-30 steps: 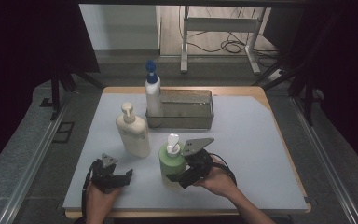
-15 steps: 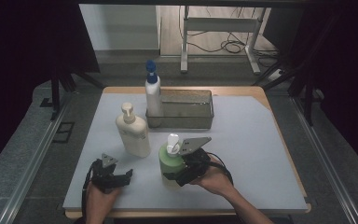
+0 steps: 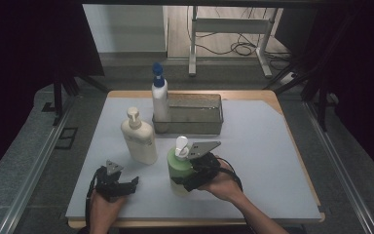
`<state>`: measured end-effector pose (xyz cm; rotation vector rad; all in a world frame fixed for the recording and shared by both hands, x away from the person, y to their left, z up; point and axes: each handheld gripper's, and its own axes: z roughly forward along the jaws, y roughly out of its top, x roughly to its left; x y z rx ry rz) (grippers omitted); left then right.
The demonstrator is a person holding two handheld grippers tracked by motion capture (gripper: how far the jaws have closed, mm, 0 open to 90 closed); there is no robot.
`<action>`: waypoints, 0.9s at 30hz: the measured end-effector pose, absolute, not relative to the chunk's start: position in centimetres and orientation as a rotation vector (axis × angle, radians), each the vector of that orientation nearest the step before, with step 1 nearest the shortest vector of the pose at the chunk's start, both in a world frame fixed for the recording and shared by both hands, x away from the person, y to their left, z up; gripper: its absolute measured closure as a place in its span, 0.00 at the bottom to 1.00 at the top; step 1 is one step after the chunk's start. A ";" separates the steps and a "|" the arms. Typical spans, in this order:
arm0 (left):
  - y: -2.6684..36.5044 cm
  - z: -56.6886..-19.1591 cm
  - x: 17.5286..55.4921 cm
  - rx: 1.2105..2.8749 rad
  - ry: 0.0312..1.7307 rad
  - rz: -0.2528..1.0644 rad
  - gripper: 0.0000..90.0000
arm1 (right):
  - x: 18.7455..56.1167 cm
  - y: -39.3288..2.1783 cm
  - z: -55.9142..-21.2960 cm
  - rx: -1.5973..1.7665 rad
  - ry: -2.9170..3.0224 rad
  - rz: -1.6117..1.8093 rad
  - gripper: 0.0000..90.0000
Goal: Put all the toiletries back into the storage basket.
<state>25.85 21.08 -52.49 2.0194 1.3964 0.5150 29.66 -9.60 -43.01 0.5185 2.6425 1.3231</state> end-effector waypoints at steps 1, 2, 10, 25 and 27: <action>21.1 -52.5 25.8 2.021 1.396 0.515 0.13 | 29.8 -9.6 -43.0 0.521 2.639 1.322 0.12; 21.1 -52.5 25.8 2.021 1.396 0.516 0.13 | 29.9 -9.7 -42.9 0.528 2.637 1.321 0.12; 21.1 -52.5 25.8 2.021 1.397 0.515 0.13 | 30.9 -10.0 -42.6 0.571 2.616 1.310 0.13; 21.0 -52.5 25.9 2.013 1.399 0.515 0.13 | 32.8 -10.3 -41.3 0.631 2.562 1.309 0.13; 21.0 -52.5 25.9 2.013 1.399 0.514 0.13 | 33.1 -10.3 -41.1 0.642 2.555 1.307 0.13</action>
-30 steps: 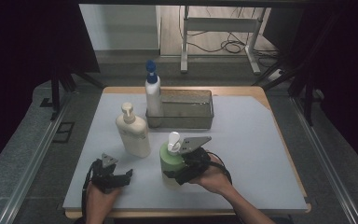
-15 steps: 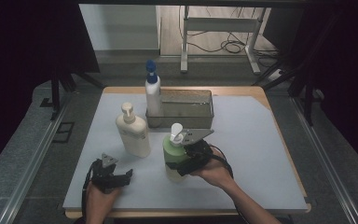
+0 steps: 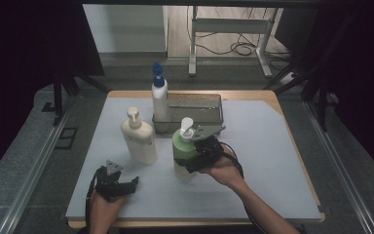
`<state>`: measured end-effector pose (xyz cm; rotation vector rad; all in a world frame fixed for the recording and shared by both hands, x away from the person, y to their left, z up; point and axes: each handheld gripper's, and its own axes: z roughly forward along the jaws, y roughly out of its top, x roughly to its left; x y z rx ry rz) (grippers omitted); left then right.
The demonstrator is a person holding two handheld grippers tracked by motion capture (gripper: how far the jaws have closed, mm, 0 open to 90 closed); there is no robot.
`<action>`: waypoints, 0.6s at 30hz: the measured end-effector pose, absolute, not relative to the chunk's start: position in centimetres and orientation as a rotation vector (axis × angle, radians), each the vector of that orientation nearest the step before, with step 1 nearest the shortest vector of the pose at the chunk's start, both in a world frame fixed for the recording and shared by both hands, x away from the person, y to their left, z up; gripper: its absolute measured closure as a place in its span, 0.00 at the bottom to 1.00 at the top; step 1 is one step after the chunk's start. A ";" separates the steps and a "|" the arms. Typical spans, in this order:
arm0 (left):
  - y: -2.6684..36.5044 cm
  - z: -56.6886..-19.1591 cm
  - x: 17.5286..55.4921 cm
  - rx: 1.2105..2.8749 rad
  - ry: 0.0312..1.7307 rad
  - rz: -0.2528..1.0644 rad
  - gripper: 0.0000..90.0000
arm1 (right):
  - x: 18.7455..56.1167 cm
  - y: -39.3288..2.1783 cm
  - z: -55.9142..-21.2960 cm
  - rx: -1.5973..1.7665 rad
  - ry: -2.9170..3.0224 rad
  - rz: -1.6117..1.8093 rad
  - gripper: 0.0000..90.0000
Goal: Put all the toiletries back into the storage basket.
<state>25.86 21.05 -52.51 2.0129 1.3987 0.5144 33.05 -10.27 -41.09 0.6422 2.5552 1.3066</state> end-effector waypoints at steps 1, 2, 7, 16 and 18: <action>21.1 -52.5 25.9 2.013 1.399 0.515 0.13 | 33.2 -10.3 -41.0 0.646 2.552 1.306 0.13; 21.1 -52.5 25.9 2.015 1.398 0.515 0.13 | 33.4 -10.3 -40.9 0.645 2.547 1.303 0.13; 21.1 -52.5 25.9 2.015 1.398 0.515 0.13 | 34.3 -10.3 -40.4 0.662 2.525 1.296 0.13; 21.1 -52.5 25.9 2.012 1.398 0.515 0.13 | 35.5 -10.2 -39.4 0.689 2.490 1.296 0.13; 21.0 -52.5 25.9 2.011 1.398 0.515 0.13 | 35.8 -10.2 -39.2 0.697 2.481 1.298 0.13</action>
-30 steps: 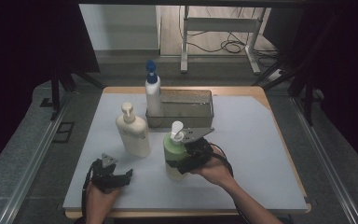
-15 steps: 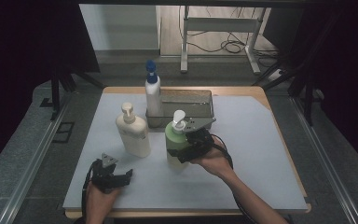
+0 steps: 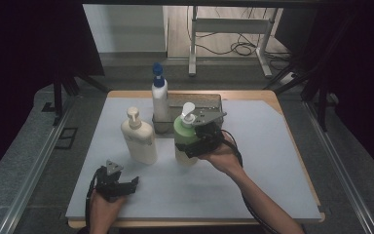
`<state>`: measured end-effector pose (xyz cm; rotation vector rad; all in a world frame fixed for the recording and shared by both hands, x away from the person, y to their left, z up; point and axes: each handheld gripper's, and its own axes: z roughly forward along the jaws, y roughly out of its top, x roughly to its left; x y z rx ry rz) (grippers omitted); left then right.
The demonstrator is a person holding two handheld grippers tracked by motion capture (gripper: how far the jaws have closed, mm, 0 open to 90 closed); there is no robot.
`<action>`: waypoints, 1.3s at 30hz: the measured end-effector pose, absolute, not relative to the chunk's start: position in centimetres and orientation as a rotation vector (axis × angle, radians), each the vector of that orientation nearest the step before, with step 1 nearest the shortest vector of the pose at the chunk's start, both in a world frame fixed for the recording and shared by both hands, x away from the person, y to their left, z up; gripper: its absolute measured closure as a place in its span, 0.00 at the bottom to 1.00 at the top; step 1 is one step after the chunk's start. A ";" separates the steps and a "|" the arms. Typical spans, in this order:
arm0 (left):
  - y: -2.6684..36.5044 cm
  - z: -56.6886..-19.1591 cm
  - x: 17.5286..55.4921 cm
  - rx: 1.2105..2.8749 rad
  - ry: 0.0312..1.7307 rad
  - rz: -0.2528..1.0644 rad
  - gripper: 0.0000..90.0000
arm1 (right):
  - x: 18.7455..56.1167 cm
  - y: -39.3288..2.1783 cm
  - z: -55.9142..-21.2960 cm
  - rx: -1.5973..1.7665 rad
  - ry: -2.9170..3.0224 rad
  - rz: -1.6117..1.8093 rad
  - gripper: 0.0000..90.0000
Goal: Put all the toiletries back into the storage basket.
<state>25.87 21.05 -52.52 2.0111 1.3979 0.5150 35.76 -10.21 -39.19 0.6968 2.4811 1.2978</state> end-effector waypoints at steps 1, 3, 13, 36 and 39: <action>21.1 -52.5 25.9 2.011 1.397 0.515 0.13 | 35.9 -10.2 -39.1 0.702 2.478 1.298 0.13; 21.1 -52.5 25.9 2.012 1.398 0.515 0.13 | 36.2 -10.2 -38.9 0.711 2.471 1.300 0.13; 21.1 -52.5 25.9 2.013 1.398 0.515 0.13 | 37.4 -9.7 -37.8 0.732 2.443 1.290 0.13; 21.1 -52.5 25.9 2.013 1.398 0.515 0.13 | 40.5 -8.7 -35.7 0.801 2.367 1.267 0.13; 21.1 -52.5 25.9 2.013 1.398 0.515 0.13 | 40.9 -8.7 -35.6 0.809 2.360 1.249 0.13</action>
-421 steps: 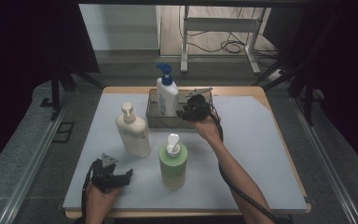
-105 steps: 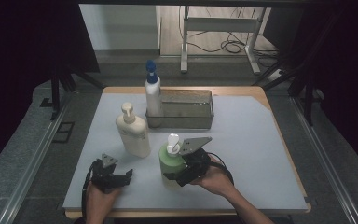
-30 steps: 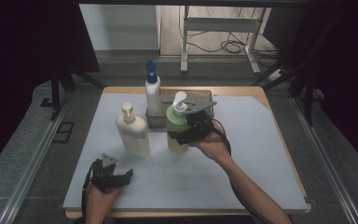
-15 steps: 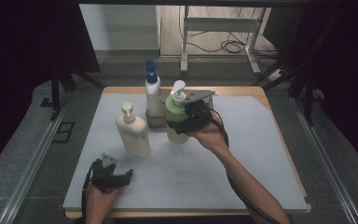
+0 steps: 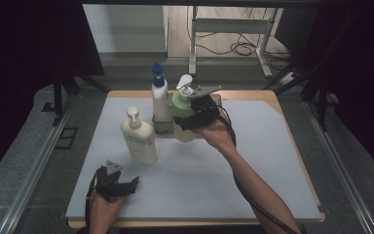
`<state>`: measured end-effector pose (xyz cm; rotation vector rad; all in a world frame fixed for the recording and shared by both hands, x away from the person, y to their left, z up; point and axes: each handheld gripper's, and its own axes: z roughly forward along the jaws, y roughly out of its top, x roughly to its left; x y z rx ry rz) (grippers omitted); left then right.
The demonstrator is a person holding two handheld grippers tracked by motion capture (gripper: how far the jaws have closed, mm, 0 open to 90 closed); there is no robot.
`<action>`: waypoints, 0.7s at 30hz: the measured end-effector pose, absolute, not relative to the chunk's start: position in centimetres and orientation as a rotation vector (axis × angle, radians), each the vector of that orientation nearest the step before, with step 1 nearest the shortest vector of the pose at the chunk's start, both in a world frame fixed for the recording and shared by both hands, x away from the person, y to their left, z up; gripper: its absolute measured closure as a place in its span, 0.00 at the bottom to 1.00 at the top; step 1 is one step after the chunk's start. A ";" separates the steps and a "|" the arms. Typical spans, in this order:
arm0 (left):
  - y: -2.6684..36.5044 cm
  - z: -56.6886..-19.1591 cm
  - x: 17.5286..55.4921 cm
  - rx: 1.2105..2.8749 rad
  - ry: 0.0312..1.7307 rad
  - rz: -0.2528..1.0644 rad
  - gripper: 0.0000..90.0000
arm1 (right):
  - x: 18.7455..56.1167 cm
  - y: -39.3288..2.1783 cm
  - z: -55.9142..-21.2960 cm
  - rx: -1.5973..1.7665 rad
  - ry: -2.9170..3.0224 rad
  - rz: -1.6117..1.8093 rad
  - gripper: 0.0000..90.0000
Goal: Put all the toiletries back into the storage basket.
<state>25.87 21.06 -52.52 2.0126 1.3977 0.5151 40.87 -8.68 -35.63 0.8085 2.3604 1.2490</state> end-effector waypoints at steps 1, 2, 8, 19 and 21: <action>21.1 -52.5 25.9 2.015 1.397 0.515 0.13 | 41.0 -8.7 -35.6 0.810 2.356 1.245 0.13; 21.1 -52.5 25.9 2.013 1.397 0.515 0.13 | 41.2 -8.7 -35.5 0.813 2.353 1.243 0.13; 21.1 -52.5 25.9 2.013 1.397 0.515 0.13 | 41.9 -8.7 -35.0 0.838 2.329 1.236 0.13; 21.1 -52.5 25.9 2.017 1.396 0.515 0.13 | 43.3 -8.7 -34.6 0.881 2.294 1.237 0.13; 21.1 -52.5 25.9 2.018 1.396 0.515 0.13 | 43.6 -8.6 -34.5 0.892 2.286 1.232 0.13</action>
